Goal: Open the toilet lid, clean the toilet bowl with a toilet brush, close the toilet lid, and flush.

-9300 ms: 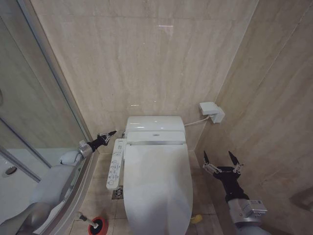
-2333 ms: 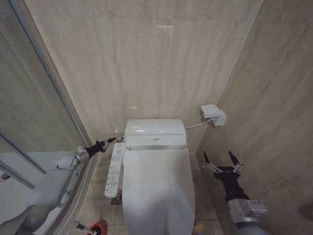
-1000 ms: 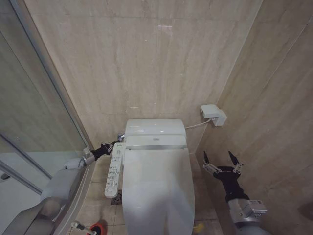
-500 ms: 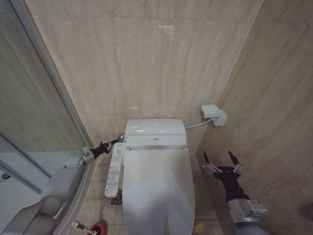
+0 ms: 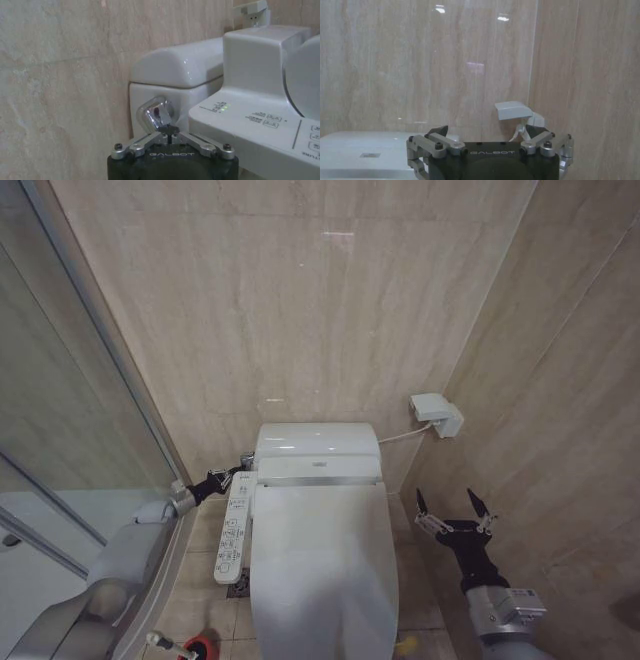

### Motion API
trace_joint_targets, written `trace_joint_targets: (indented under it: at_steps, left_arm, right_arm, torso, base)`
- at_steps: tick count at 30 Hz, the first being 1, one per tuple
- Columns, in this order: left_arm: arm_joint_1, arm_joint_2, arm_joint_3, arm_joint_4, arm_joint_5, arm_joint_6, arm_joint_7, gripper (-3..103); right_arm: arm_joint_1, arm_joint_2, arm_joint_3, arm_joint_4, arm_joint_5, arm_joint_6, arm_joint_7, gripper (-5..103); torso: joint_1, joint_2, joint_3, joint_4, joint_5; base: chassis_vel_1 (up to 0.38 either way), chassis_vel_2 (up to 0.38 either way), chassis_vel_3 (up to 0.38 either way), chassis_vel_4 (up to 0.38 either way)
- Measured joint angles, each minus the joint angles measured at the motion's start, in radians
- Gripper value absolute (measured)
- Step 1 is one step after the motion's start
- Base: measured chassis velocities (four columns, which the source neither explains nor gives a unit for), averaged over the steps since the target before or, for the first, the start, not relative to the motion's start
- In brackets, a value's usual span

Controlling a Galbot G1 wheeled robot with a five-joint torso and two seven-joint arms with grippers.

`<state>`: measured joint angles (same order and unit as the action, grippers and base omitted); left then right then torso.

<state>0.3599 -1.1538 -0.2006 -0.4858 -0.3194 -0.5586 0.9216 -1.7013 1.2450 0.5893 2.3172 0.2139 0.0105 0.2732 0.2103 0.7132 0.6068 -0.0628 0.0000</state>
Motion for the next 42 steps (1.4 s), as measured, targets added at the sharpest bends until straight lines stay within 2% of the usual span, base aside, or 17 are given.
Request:
trace_joint_targets:
  at_steps: [33, 42]
  left_arm:
    - [0.003, 0.000, -0.008, -0.006, 0.003, 0.001, 0.004, 0]
    - [0.039, 0.003, -0.050, -0.035, 0.017, 0.002, -0.011, 0]
  right_arm:
    - [0.000, 0.000, 0.000, 0.000, 0.000, 0.000, 0.000, 100]
    - [0.000, 0.000, 0.000, 0.000, 0.000, 0.000, 0.000, 100]
  torso:
    - [0.000, 0.000, 0.000, 0.0000, 0.0000]
    - [0.000, 0.000, 0.000, -0.0001, 0.0000]
  base:
    - [0.000, 0.000, 0.000, 0.000]
    - [0.000, 0.000, 0.000, 0.000]
